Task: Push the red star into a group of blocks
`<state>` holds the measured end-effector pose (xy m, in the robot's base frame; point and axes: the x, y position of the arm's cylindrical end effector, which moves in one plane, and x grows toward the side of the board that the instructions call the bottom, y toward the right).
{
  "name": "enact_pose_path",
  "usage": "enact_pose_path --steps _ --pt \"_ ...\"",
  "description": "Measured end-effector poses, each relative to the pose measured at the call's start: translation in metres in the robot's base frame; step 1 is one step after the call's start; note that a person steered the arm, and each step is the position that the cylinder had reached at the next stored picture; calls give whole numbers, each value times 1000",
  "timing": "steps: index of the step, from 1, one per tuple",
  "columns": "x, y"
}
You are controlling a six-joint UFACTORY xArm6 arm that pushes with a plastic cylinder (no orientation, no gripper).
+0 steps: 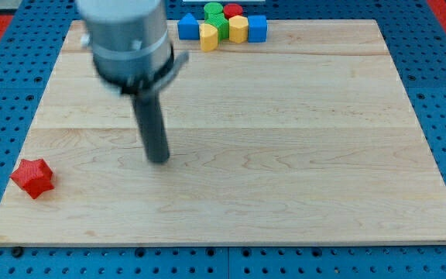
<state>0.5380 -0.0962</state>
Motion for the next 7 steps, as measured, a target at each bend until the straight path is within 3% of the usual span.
enact_pose_path --steps 1,2,3,5,7 --pt "80 -22" --pt "75 -112" --pt "54 -186" --pt "4 -142" --pt "-64 -163"
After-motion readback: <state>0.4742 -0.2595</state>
